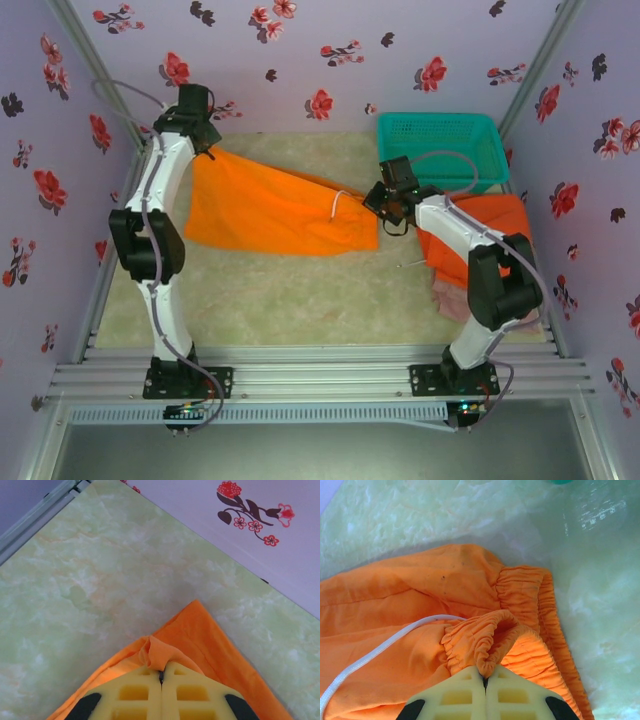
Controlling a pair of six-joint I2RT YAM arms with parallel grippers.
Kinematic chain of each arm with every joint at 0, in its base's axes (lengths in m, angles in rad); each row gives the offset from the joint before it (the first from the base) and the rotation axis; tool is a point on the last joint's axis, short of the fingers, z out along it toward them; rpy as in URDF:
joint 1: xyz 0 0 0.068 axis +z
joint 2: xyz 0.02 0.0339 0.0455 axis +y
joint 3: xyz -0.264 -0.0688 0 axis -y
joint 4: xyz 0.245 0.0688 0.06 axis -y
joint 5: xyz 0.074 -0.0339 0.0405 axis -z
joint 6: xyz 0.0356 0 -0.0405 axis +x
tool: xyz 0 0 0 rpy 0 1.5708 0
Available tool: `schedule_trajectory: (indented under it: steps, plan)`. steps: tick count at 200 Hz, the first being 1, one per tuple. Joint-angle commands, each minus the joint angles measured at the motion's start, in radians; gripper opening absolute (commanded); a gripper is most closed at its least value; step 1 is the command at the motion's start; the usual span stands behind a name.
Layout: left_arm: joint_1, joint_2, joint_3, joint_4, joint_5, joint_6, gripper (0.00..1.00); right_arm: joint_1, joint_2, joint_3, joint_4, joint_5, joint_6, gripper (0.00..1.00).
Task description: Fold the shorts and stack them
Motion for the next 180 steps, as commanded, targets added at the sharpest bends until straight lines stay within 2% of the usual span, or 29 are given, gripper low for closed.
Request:
schedule_trajectory:
  steps: [1, 28, 38, 44, 52, 69, 73, 83, 97, 107, 124, 144, 167, 180]
  plan:
    - [-0.006, 0.065, 0.095, -0.013, -0.033, 0.022, 0.00, -0.017, 0.043, 0.040, 0.017, 0.017, 0.028, 0.01]
    - [-0.010, 0.167, 0.200, 0.010, 0.023, 0.032, 0.00, -0.035, 0.099, 0.078, 0.025, 0.022, 0.053, 0.06]
    - [-0.008, 0.207, 0.246, 0.016, 0.046, 0.038, 0.00, -0.046, 0.115, 0.098, 0.028, 0.016, 0.069, 0.19]
    - [-0.009, 0.230, 0.280, 0.020, 0.064, 0.049, 0.05, -0.053, 0.122, 0.107, 0.035, 0.007, 0.082, 0.30]
    - [-0.008, 0.261, 0.331, 0.016, 0.085, 0.059, 0.20, -0.061, 0.123, 0.119, 0.047, -0.008, 0.098, 0.46]
    - [-0.007, 0.282, 0.426, 0.013, 0.130, 0.076, 0.52, -0.073, 0.092, 0.143, 0.055, -0.020, 0.113, 0.72]
    - [-0.006, 0.275, 0.436, 0.017, 0.143, 0.085, 0.62, -0.073, 0.074, 0.143, 0.056, -0.016, 0.110, 0.79]
    - [-0.007, 0.239, 0.444, 0.033, 0.171, 0.097, 0.80, -0.071, 0.025, 0.137, 0.066, -0.007, 0.102, 0.90]
    - [-0.008, 0.146, 0.399, 0.062, 0.209, 0.111, 0.91, -0.066, -0.056, 0.101, 0.095, -0.004, 0.090, 0.95]
    - [-0.008, 0.055, 0.306, 0.105, 0.246, 0.114, 0.99, -0.054, -0.106, 0.065, 0.132, -0.009, 0.076, 0.98]
    - [-0.009, -0.113, 0.087, 0.215, 0.308, 0.110, 1.00, -0.019, -0.163, 0.021, 0.157, -0.029, 0.043, 0.99]
    - [-0.011, -0.284, -0.210, 0.357, 0.361, 0.066, 1.00, 0.025, -0.155, 0.019, 0.169, -0.095, 0.008, 0.99]
    - [-0.011, -0.385, -0.482, 0.521, 0.467, 0.030, 0.99, 0.069, -0.067, 0.069, 0.173, -0.196, -0.019, 0.99]
    - [-0.011, -0.401, -0.604, 0.602, 0.484, -0.014, 0.99, 0.085, 0.003, 0.118, 0.149, -0.239, -0.036, 0.99]
